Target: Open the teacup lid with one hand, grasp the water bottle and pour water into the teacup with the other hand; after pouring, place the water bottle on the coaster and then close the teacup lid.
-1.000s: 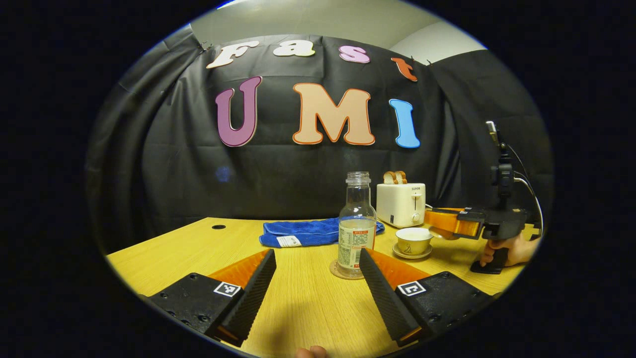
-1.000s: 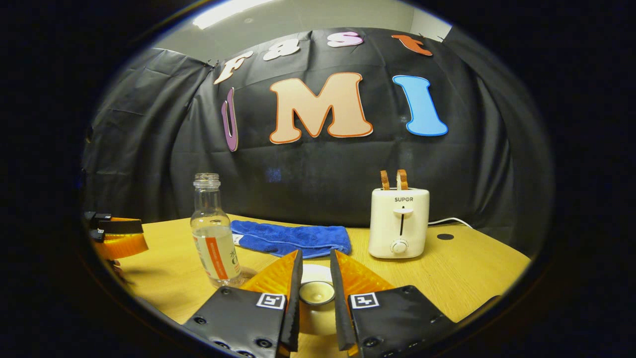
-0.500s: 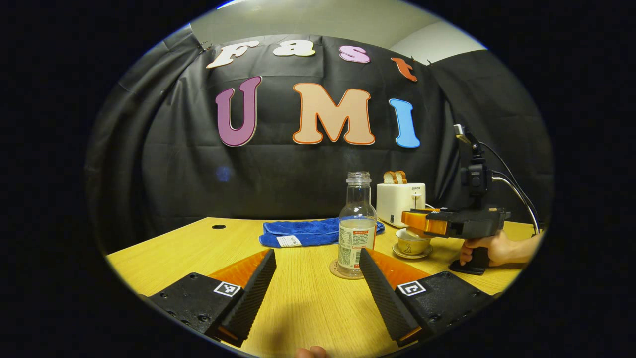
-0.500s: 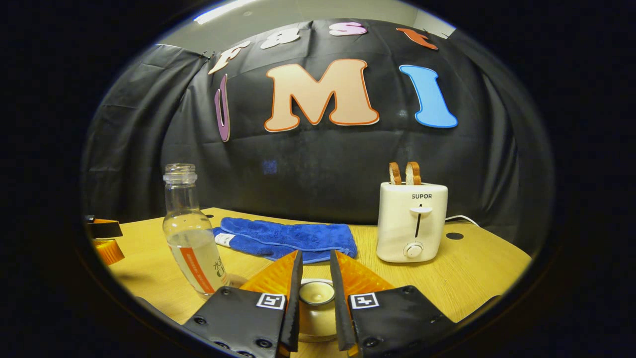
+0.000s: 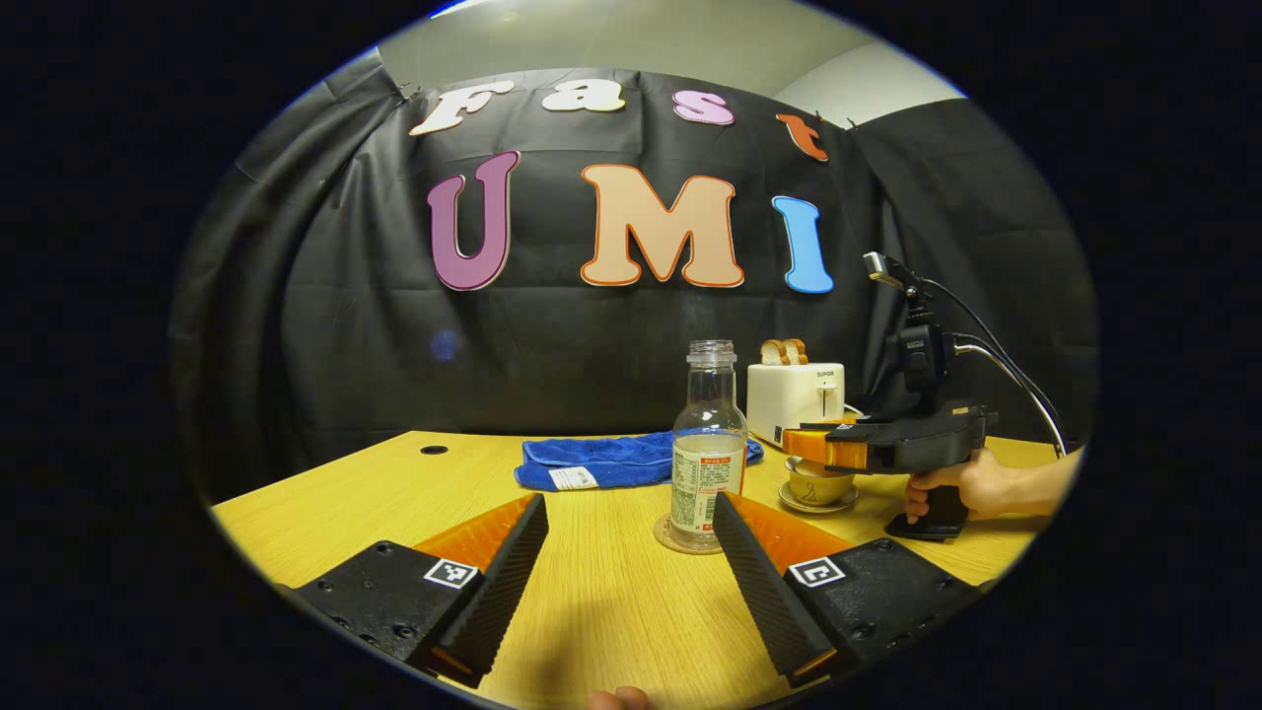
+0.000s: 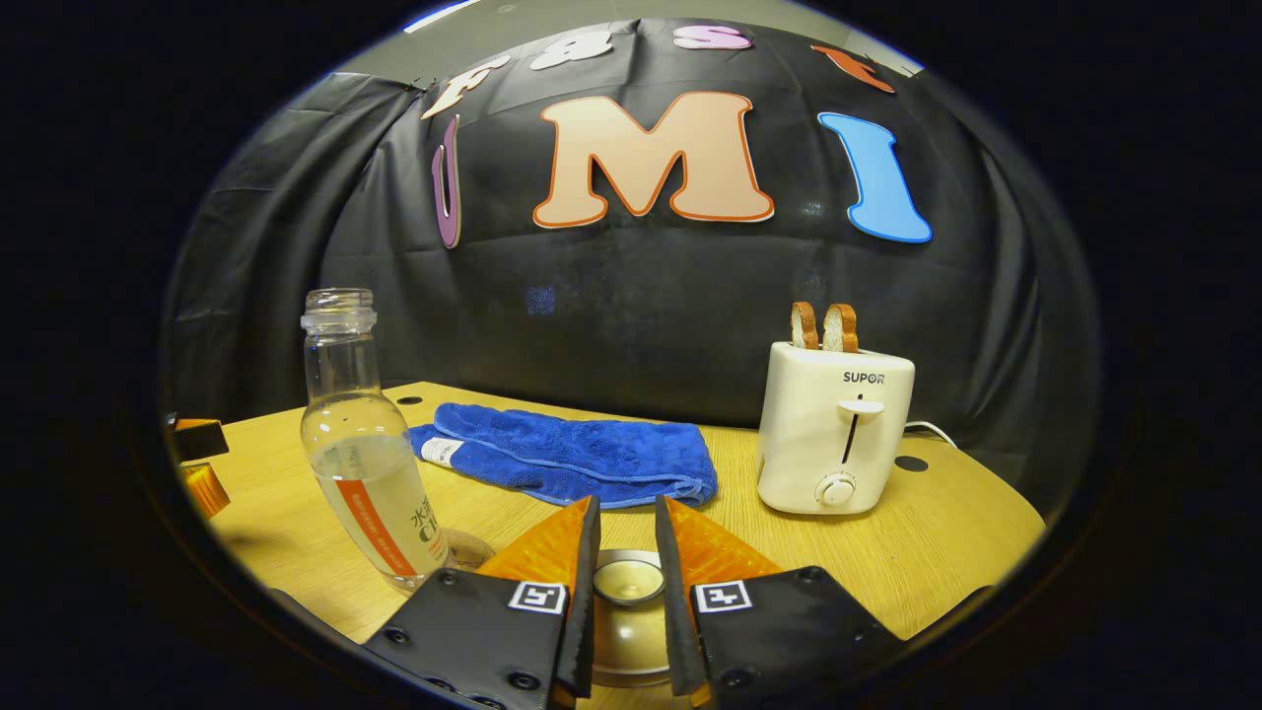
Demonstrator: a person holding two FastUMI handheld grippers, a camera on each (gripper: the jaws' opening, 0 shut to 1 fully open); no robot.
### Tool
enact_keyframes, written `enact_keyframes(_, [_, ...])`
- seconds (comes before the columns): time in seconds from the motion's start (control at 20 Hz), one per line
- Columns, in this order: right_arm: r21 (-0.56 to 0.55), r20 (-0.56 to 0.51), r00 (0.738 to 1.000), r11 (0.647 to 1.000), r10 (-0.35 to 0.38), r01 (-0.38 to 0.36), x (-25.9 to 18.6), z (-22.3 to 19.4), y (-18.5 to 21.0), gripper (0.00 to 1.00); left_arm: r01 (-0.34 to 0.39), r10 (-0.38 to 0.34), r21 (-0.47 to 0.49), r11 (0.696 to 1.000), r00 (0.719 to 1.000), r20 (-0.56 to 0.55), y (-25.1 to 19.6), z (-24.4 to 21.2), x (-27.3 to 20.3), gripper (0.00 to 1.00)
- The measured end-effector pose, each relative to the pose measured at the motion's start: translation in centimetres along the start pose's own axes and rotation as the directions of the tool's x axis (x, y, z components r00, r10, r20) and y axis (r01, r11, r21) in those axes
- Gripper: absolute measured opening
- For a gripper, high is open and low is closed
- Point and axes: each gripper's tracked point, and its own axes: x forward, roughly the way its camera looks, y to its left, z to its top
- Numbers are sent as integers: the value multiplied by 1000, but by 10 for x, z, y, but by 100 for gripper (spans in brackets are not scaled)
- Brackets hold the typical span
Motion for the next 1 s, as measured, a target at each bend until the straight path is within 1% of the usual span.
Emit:
enact_keyframes(0.25, [-7,0,1000,1000,4,-4,0,0,1,33,0,0,0,1000,1000,0,-1,0,1,98])
enact_keyframes(0.4, [18,-4,1000,1000,25,-25,1,-1,2,34,0,0,0,1000,1000,0,0,0,1,98])
enact_keyframes(0.45, [27,-4,1000,999,29,-28,2,-2,2,37,0,0,-1,1000,1000,0,-1,-1,1,98])
enact_keyframes(0.6, [26,3,1000,1000,11,-11,-1,0,-1,69,0,0,-1,1000,1000,0,-1,-1,1,98])
enact_keyframes(0.7, [12,18,1000,1000,-13,13,-3,2,-4,89,4,-4,-1,1000,1000,1,-1,0,1,98])
enact_keyframes(0.8, [6,78,996,999,-45,45,-11,11,-8,89,4,-4,-2,1000,1000,0,-1,-1,2,98])
enact_keyframes(0.85, [14,125,991,998,-56,55,-18,18,-10,99,4,-4,-2,1000,1000,-1,-1,-1,1,98])
enact_keyframes(0.9, [46,168,983,997,-70,63,-22,24,-13,89,4,-4,-2,1000,1000,0,-1,-1,0,98])
enact_keyframes(0.95, [83,146,986,994,-84,72,-21,19,-14,94,4,-4,-2,1000,1000,0,-1,-1,-1,98])
enact_keyframes(1.0, [54,155,984,995,-88,81,-24,20,-15,94,6,-6,-2,1000,1000,-2,-1,-1,1,98])
